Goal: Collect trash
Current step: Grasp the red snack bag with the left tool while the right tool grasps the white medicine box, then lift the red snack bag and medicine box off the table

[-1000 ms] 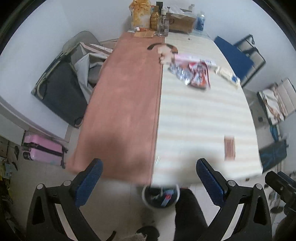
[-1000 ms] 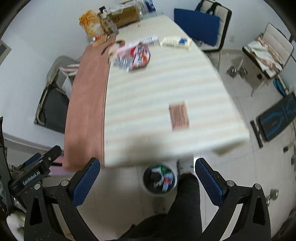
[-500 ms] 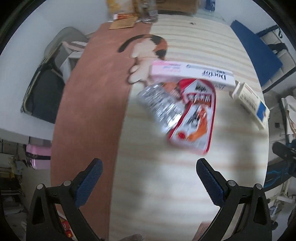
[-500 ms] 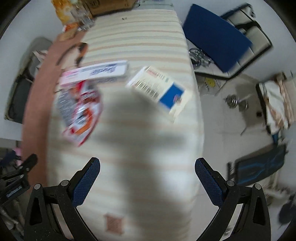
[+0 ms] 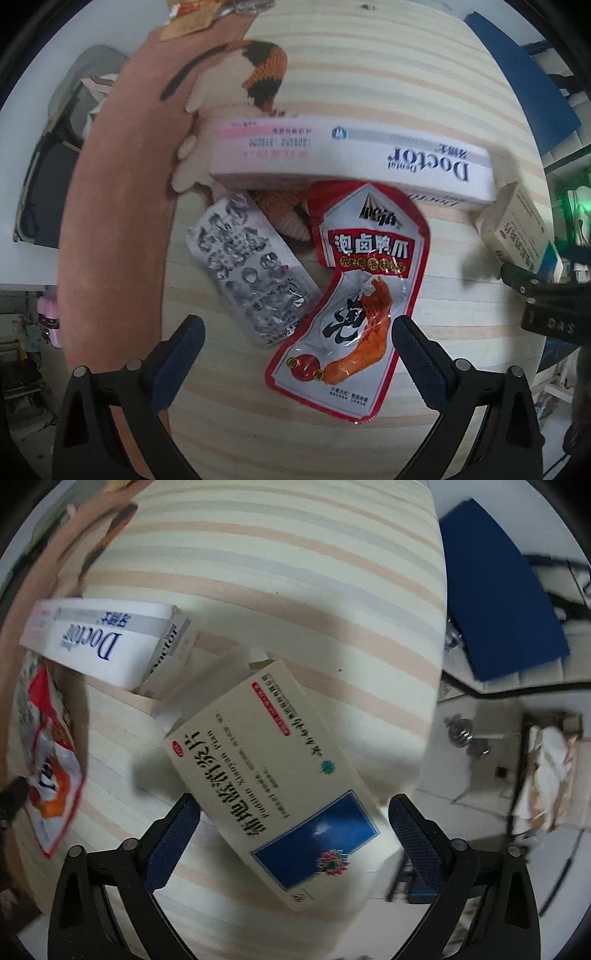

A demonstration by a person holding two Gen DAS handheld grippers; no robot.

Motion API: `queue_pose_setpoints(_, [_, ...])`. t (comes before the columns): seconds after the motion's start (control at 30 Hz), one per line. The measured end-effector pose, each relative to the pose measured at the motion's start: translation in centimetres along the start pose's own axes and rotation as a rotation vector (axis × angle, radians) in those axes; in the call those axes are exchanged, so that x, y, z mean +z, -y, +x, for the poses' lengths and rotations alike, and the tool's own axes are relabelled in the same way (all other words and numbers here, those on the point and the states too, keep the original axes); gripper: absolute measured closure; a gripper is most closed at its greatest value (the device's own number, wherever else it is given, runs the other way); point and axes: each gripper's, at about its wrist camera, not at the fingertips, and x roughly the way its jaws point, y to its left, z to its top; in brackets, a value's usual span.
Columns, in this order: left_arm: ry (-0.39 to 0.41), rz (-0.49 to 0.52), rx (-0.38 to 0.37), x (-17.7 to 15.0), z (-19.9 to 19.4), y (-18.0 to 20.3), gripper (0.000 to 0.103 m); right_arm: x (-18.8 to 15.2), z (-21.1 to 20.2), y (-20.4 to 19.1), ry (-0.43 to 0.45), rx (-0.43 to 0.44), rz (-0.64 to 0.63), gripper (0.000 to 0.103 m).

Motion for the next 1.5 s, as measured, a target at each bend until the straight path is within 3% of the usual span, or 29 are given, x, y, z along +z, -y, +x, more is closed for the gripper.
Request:
queue_pose_setpoints(0.17, [-0.037,0.049,-0.061,0.2,1.9,1.1,0.003,-3.0,0.1,1.2,-0.004,0.11,0.165,0.006])
queue_pose_setpoints(0.2, [-0.037,0.065,-0.056,0.3,2.3,1.6,0.014,-3.6,0.1,1.6,-0.004,0.135,0.198,0.006])
queue_pose_setpoints(0.23, [-0.036,0.074,-0.051,0.4,2.6,2.1,0.032,-3.8,0.2,1.9,-0.002,0.14,0.211,0.006])
queue_pose_setpoints(0.3, [-0.012,0.08,-0.017,0.6,2.7,2.7,0.034,-4.7,0.5,2.2,0.003,0.137,0.223,0.007])
queue_pose_setpoints(0.37, [0.022,0.09,-0.011,0.8,2.3,3.1,0.06,-5.2,1.0,2.6,0.0,0.128,0.225,0.008])
queue_pose_setpoints(0.47, [0.023,0.105,0.01,0.8,2.2,3.5,0.065,-5.2,1.2,3.1,0.003,0.119,0.225,0.011])
queue_pose_setpoints(0.6, [0.011,0.097,-0.015,0.1,2.0,3.4,0.072,-5.4,1.2,3.5,0.009,0.135,0.246,0.013])
queue_pose_setpoints(0.7, [0.015,0.072,-0.061,-1.3,0.9,2.6,0.088,-5.5,1.0,3.2,0.016,0.158,0.269,0.013])
queue_pose_setpoints(0.77, [0.001,0.07,-0.081,-1.9,0.9,2.3,0.088,-5.8,1.1,3.2,0.017,0.165,0.274,0.014])
queue_pose_setpoints(0.87, [0.002,0.034,-0.091,-1.8,1.3,1.8,0.078,-6.2,1.7,2.9,0.005,0.153,0.277,0.013])
queue_pose_setpoints(0.93, [-0.05,-0.004,-0.125,-0.8,2.5,1.7,0.059,-6.2,1.8,2.5,0.009,0.127,0.272,0.013])
queue_pose_setpoints(1.0, [-0.048,-0.027,-0.142,-0.3,2.6,2.2,0.047,-6.1,2.0,2.5,0.008,0.115,0.285,0.012])
queue_pose_setpoints(1.1, [-0.03,-0.029,-0.09,0.1,2.3,3.6,0.046,-5.9,2.3,2.4,0.011,0.086,0.29,0.012])
queue_pose_setpoints(1.17, [0.006,-0.025,-0.075,0.2,1.6,4.5,0.067,-6.0,2.1,1.6,0.019,0.053,0.272,0.012])
queue_pose_setpoints(1.2, [0.017,-0.02,-0.077,0.3,1.3,4.7,0.072,-6.2,2.1,1.3,0.028,0.032,0.26,0.014])
queue_pose_setpoints(1.37, [0.031,-0.008,-0.078,-0.1,0.5,4.7,0.077,-6.8,1.7,1.4,0.065,0.059,0.267,0.017])
queue_pose_setpoints(1.43, [0.045,-0.017,-0.101,-0.7,-0.4,3.9,0.091,-6.9,1.6,2.1,0.072,0.081,0.296,0.017])
queue_pose_setpoints(1.5, [0.058,-0.012,-0.116,-1.0,-1.1,2.8,0.096,-7.0,1.4,2.7,0.085,0.094,0.315,0.017])
